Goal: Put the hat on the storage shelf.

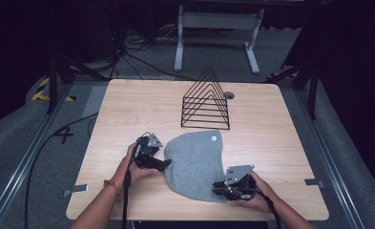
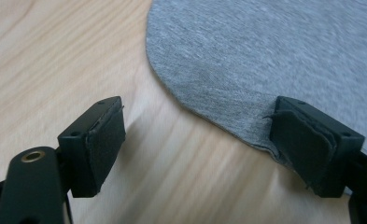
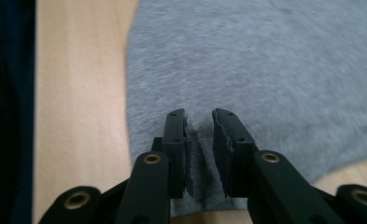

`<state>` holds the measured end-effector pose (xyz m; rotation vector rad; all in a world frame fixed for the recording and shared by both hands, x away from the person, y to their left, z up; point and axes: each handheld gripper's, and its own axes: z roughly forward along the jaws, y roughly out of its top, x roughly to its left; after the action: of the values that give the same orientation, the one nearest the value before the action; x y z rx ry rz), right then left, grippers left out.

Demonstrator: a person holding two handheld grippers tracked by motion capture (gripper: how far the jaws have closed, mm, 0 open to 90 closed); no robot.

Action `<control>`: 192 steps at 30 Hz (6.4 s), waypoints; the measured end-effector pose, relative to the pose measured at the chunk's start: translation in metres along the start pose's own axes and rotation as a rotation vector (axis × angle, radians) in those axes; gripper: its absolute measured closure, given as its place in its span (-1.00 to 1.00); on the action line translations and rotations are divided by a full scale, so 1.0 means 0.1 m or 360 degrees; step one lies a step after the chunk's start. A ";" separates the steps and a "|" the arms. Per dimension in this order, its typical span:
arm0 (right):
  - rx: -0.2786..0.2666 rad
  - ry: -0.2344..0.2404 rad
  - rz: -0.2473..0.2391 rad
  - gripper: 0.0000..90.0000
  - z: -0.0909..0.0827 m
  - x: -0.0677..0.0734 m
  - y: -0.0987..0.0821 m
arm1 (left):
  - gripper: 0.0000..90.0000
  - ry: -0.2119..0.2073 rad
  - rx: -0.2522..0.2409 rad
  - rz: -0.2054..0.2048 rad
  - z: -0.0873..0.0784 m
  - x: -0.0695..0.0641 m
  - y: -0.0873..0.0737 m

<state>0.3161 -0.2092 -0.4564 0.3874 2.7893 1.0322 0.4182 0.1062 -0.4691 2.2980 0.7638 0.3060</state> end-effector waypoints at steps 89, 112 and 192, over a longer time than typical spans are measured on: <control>0.0083 -0.0330 0.0542 0.61 0.00 -1.19 0.02 | 0.23 -0.0066 0.0206 -0.0045 -0.01 -0.26 0.21; -0.0326 -0.0398 0.0530 0.91 -0.61 -1.01 0.16 | 0.89 -0.0077 -0.0092 0.0075 -0.35 -0.14 0.60; -0.0673 -0.0840 0.0462 0.91 -1.79 -2.17 1.48 | 0.90 0.0204 -0.0587 0.0087 -1.11 0.69 2.43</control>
<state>0.5120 -0.2746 -0.2149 0.8720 2.0287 1.3082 0.5351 0.0636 -0.2228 1.9661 0.6457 0.5739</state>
